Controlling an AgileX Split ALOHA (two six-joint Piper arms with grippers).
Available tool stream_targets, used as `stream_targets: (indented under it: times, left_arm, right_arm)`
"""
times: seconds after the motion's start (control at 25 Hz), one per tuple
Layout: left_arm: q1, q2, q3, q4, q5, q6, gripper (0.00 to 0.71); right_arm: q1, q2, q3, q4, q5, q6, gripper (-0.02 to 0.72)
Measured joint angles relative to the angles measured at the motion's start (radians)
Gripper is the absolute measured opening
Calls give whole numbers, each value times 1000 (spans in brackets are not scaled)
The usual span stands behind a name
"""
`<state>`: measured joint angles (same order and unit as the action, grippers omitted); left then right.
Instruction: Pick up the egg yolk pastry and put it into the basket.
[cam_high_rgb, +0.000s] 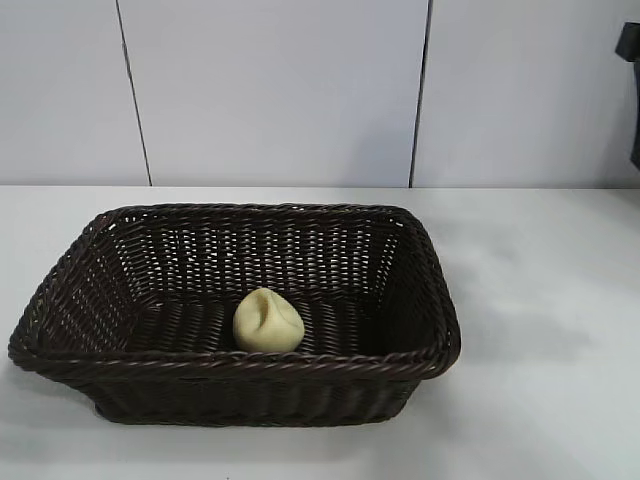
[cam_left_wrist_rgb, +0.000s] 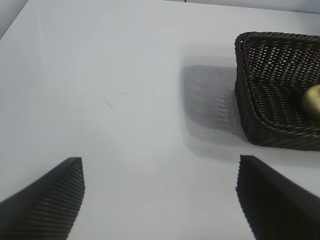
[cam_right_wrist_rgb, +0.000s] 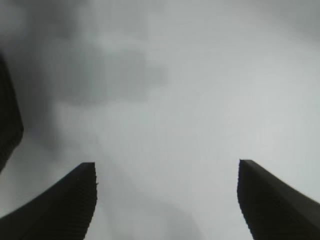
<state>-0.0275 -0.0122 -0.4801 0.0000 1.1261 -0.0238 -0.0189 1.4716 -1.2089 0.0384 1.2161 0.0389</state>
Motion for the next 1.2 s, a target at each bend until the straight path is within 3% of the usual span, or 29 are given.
stream_targets:
  times: [0.24,0.52,0.68,1.2]
  left_arm:
    - [0,0,0,0,0,0,605]
    - [0,0,0,0,0,0,605]
    - [0,0,0,0,0,0,605]
    - [0,0,0,0,0,0,605]
  right_arm:
    - [0,-293,282,0,-7,-31,561]
    - [0,-643,557,0,-139,-58,561]
    - [0,-826,701,0,-169,-67,561]
    - [0,-1344,736,0,-156,-67,561]
